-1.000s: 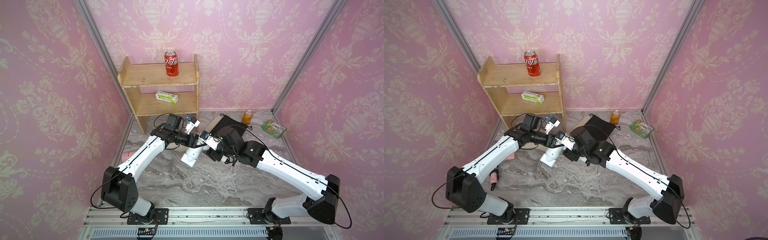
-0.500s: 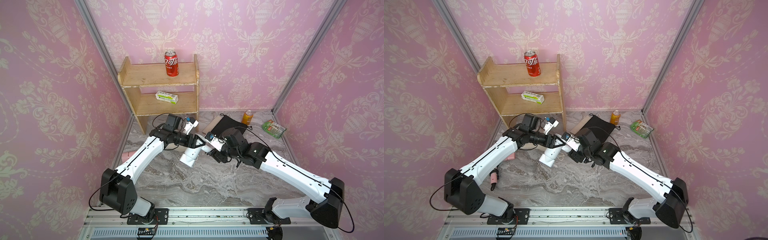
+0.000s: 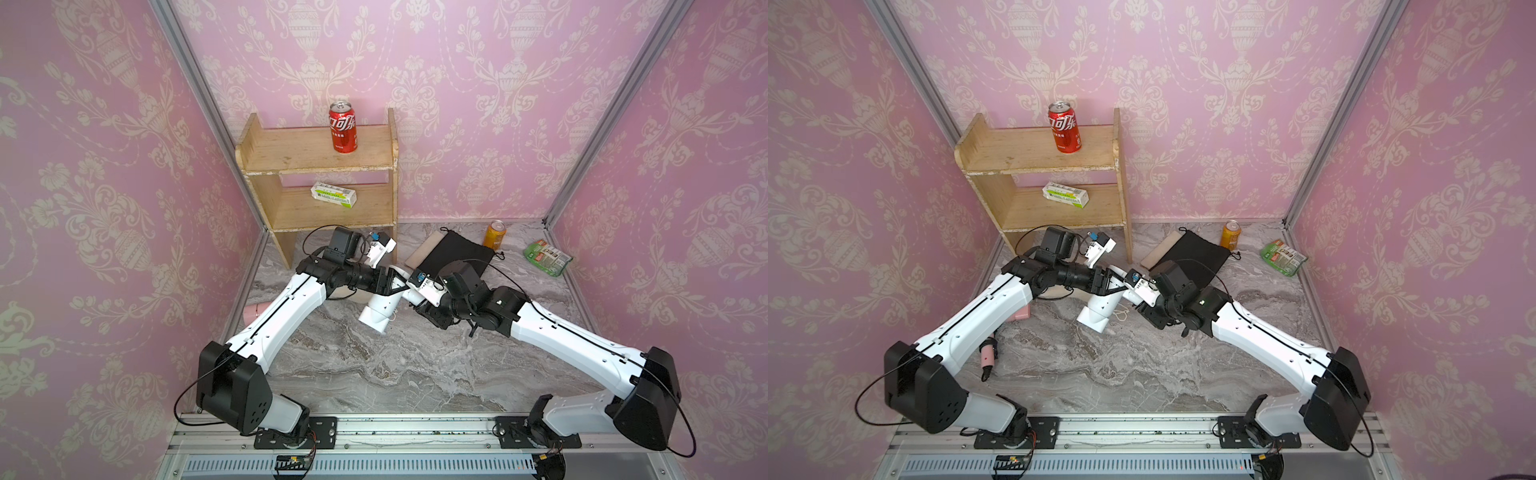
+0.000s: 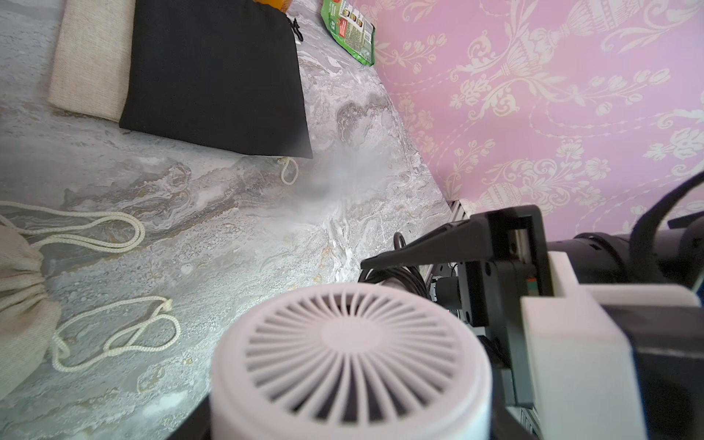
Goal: Pack away hair dryers
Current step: Fold the hair dryer.
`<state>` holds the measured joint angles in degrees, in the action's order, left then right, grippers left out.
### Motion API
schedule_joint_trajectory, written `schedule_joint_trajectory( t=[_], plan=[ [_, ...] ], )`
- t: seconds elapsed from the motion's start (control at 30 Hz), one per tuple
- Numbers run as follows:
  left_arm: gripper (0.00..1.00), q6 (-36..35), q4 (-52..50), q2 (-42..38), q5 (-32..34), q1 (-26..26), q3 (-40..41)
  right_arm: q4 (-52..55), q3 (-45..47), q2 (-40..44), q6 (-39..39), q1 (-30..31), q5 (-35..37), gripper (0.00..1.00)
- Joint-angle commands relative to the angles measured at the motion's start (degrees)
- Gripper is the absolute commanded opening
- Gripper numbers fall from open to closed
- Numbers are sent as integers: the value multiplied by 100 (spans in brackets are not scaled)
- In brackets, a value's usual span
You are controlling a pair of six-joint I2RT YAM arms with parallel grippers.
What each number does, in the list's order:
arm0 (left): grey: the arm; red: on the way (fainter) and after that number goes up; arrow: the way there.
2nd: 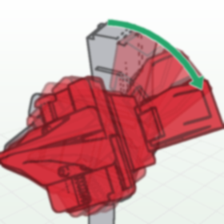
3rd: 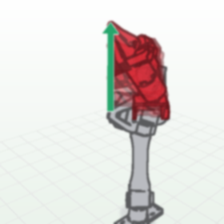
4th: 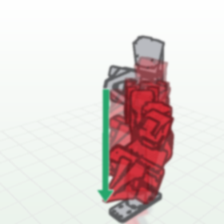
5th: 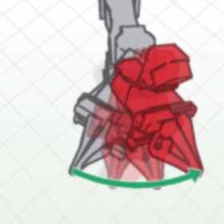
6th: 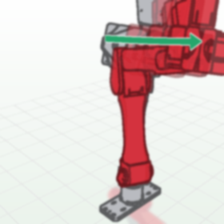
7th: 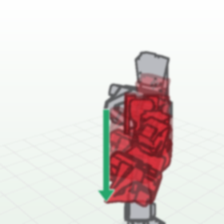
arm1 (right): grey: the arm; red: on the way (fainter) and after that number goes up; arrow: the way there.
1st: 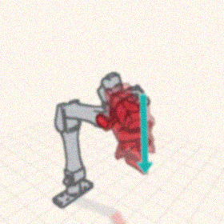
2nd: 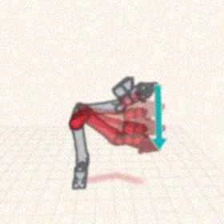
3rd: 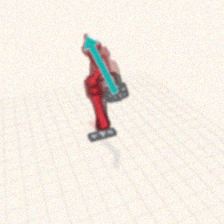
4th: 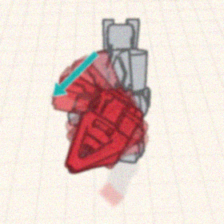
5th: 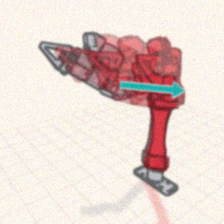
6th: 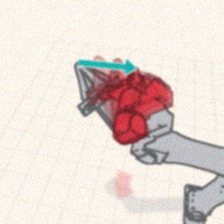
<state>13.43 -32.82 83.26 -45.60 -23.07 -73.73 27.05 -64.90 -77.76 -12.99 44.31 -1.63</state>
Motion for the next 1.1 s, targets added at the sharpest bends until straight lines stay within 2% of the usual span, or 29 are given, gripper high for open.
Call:
schedule_joint_trajectory(
  t=[0.0,0.13,0.37,0.53,0.73,0.9,0.97,1.07],
  plan=[
    [17,231,335,-319,29,31,-223,-161,189,-17,446,-101,13,43],
    [17,436,617,-379,142,31,-129,-366,189,-20,793,-108,65,36],
    [17,808,1190,-469,379,31,106,-491,-147,-188,1724,-116,141,30],
    [16,1062,1647,-511,546,31,294,-700,-600,-506,3209,-107,230,30],
    [16,1302,2160,-514,753,22,515,-898,-968,-886,5042,75,861,30],
    [17,1523,2609,-547,919,5,765,-1123,-1223,-1230,6134,435,1017,39],
    [18,1661,2859,-565,957,-4,900,-1241,-1258,-1287,6187,624,1142,47],
    [19,1798,3054,-531,912,-11,994,-1210,-1230,-1273,5833,779,1190,63]
  ],
)
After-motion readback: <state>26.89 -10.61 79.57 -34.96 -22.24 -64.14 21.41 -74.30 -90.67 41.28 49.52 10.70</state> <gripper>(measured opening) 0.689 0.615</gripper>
